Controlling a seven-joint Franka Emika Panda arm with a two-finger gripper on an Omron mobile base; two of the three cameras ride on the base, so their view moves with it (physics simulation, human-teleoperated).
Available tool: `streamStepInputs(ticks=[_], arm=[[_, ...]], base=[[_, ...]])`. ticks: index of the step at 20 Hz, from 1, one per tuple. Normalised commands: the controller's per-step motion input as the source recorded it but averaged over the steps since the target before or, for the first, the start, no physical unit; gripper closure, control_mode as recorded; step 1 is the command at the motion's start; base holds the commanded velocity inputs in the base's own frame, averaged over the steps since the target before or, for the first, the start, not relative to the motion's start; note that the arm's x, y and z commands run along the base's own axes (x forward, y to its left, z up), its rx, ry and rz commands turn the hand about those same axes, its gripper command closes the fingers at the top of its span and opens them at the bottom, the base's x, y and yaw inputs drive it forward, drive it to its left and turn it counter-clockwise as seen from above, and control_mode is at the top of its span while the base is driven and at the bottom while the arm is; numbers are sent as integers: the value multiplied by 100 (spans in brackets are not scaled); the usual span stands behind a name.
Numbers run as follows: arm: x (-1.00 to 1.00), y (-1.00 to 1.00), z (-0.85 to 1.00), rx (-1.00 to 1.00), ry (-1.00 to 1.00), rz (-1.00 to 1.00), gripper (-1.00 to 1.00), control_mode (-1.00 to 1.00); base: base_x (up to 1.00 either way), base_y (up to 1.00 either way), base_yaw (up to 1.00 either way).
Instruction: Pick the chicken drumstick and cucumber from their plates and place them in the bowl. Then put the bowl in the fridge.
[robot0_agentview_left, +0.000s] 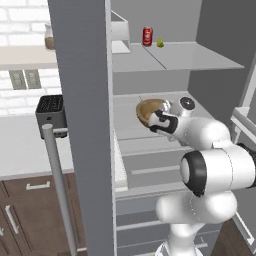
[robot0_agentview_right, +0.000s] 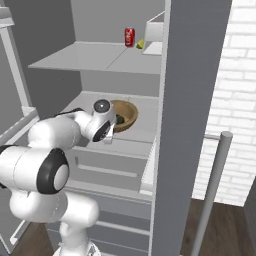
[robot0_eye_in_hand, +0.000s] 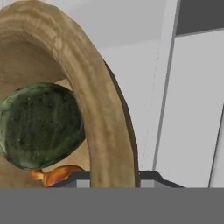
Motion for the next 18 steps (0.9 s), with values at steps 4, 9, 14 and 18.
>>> streamStepInputs(ticks=[4,9,14,18], arm=[[34,9,-18,0,-4,0,-100,-100],[0,3,4,0,-12,0,-100,-100],[-14,1,35,0,-16,0,-100,-100],[-36,6,40,-2,-10,0,-100,-100]], base=[[0,0,0],[0,0,0],[0,0,0],[0,0,0]])
